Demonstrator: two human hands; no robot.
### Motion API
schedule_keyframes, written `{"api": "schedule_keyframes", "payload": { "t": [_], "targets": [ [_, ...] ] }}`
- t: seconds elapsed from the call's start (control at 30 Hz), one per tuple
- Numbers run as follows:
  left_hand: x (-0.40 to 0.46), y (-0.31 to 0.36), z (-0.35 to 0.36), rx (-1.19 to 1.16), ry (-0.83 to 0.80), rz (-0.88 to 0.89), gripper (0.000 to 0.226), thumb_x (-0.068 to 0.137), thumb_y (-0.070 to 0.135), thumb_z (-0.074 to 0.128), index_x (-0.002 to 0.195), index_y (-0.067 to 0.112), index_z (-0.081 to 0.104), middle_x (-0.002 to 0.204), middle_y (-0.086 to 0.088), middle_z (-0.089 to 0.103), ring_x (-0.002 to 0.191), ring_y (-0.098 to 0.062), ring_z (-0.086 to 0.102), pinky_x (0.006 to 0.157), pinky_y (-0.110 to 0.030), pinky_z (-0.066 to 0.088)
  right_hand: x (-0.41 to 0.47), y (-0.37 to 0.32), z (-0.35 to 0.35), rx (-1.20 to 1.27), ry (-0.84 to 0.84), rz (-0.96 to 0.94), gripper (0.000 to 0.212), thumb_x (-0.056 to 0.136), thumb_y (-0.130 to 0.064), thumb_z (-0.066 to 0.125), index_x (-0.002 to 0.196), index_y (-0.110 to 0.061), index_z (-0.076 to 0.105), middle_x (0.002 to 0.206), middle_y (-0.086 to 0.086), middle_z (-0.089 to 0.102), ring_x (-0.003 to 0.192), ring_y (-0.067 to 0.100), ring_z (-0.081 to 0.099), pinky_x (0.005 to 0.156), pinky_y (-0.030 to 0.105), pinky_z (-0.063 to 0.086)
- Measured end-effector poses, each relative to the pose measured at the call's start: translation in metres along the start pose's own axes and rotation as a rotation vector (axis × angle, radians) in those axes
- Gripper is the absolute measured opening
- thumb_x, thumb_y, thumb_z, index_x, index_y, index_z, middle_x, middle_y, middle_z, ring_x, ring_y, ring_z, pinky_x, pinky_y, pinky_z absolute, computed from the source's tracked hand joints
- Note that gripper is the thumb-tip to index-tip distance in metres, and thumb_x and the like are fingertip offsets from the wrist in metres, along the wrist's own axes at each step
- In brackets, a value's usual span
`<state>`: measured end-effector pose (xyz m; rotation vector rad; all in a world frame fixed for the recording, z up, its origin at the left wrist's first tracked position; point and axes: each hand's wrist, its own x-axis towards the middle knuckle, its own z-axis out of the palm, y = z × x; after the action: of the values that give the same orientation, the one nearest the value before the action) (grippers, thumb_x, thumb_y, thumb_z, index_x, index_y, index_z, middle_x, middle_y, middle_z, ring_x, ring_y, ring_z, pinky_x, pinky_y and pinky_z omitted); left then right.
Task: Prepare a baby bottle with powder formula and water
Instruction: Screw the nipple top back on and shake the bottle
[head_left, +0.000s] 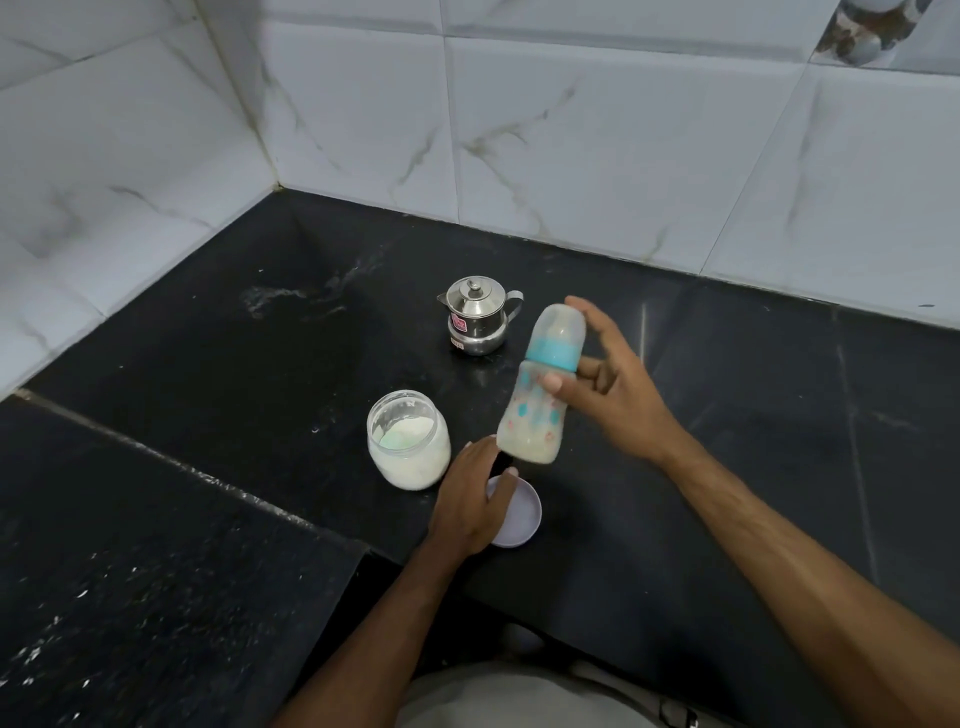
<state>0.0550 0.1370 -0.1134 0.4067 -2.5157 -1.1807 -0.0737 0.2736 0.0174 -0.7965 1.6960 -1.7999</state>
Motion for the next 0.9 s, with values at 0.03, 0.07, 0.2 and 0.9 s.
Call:
{"api": "schedule_keyframes", "payload": {
  "t": [0.03, 0.07, 0.2, 0.9],
  "targets": [
    [0.0, -0.002, 0.001, 0.014, -0.004, 0.008, 0.045, 0.091, 0.039, 0.042, 0.12, 0.01, 0.06, 0.118, 0.001, 0.062, 0.113, -0.015, 0.054, 0.106, -0.041, 0.037, 0.002, -0.003, -0.002, 0.002, 0.028, -0.012, 0.078, 0.081, -0.013, 0.068, 0.146, -0.027, 0.025, 0.115, 0.011, 0.069, 0.103, 0.026, 0.07, 0.079, 0.036, 0.058],
    [0.001, -0.003, 0.002, 0.015, -0.01, 0.005, 0.045, 0.091, 0.04, 0.042, 0.122, 0.012, 0.059, 0.123, 0.001, 0.062, 0.118, -0.014, 0.053, 0.11, -0.038, 0.033, 0.003, -0.004, -0.004, 0.008, 0.058, -0.022, 0.079, 0.081, -0.015, 0.068, 0.146, -0.027, 0.024, 0.117, 0.012, 0.068, 0.103, 0.026, 0.07, 0.079, 0.037, 0.059],
    [-0.001, -0.004, 0.001, -0.001, -0.029, -0.005, 0.045, 0.091, 0.039, 0.041, 0.125, 0.014, 0.059, 0.126, 0.005, 0.06, 0.123, -0.011, 0.05, 0.113, -0.034, 0.03, 0.003, -0.001, -0.002, 0.075, 0.16, -0.02, 0.079, 0.082, -0.02, 0.067, 0.147, -0.028, 0.023, 0.12, 0.016, 0.065, 0.102, 0.026, 0.07, 0.077, 0.038, 0.06],
    [0.001, -0.005, 0.005, -0.02, -0.012, 0.016, 0.045, 0.09, 0.039, 0.041, 0.122, 0.013, 0.06, 0.124, 0.009, 0.059, 0.12, -0.009, 0.05, 0.11, -0.037, 0.032, 0.008, 0.001, 0.0, 0.159, 0.219, -0.018, 0.076, 0.082, -0.02, 0.067, 0.146, -0.027, 0.026, 0.111, 0.012, 0.07, 0.099, 0.027, 0.071, 0.075, 0.04, 0.06]
  ]
}}
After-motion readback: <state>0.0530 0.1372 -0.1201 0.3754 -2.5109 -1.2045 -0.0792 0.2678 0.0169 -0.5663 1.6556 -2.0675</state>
